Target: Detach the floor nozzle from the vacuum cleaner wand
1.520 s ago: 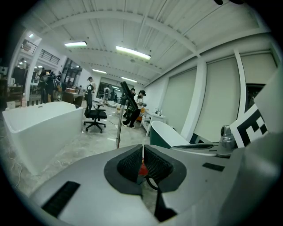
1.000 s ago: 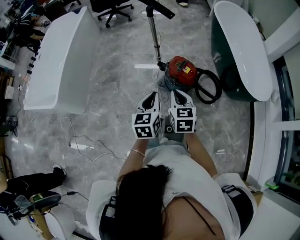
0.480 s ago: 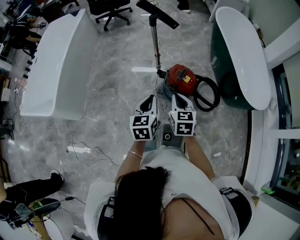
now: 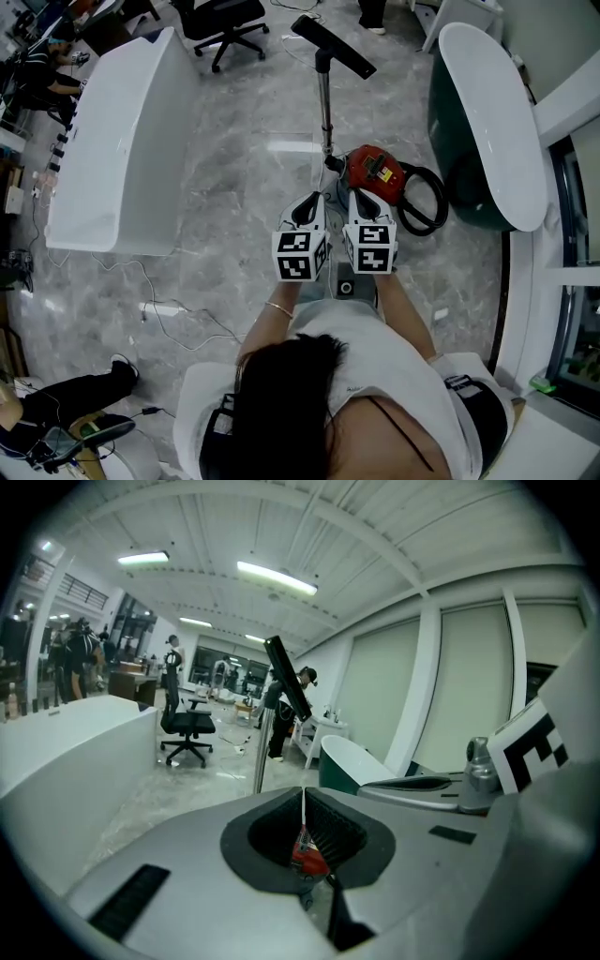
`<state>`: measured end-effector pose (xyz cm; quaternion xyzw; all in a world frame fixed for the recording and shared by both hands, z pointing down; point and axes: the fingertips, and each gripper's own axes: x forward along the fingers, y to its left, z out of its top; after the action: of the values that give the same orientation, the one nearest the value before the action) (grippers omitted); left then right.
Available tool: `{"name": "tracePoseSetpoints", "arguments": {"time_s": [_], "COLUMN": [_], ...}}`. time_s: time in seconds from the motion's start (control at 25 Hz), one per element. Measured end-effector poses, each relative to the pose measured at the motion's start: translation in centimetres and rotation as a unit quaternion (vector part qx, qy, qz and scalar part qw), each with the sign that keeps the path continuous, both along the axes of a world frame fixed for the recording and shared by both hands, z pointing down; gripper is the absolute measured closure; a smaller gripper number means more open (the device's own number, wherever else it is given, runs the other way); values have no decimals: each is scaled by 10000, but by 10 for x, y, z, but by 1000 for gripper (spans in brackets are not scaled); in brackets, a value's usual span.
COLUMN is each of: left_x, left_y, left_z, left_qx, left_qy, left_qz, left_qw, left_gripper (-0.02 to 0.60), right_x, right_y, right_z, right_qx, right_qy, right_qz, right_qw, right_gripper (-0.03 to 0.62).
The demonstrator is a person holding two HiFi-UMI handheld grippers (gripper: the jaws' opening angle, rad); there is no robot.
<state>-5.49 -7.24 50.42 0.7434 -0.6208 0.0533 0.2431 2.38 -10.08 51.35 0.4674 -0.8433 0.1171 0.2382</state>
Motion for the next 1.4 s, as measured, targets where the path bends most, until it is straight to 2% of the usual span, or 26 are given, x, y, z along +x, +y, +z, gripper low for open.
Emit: {"name": "tracePoseSetpoints", "arguments": {"time_s": [0.12,0.32,0.76,1.4], "left_x": [-9,-27,-34,-70], "left_y": [-11,-34,-64,-91], "left_z": [0,4,-2,-1], "left_qx": [22,-25,97,182], "left_qy": [22,42,-35,89], "left_qz": [153,178,645,607], "left_qw": [9999,9998,9979,9979], "left_gripper": [569,569,569,569], "right_x": [-12,-21,-37,-55], "right_y": [-9,-30,-57,-88], "right_z": [-1,-4,-3,-5], "right_qx": [-40,-71,-44,29], "right_qy": [-27,-74,-132,-182], "right_qz": [25,78,375,648], "right_qw": [10000,9999,9992,9977], "right_gripper": [579,579,579,579]}}
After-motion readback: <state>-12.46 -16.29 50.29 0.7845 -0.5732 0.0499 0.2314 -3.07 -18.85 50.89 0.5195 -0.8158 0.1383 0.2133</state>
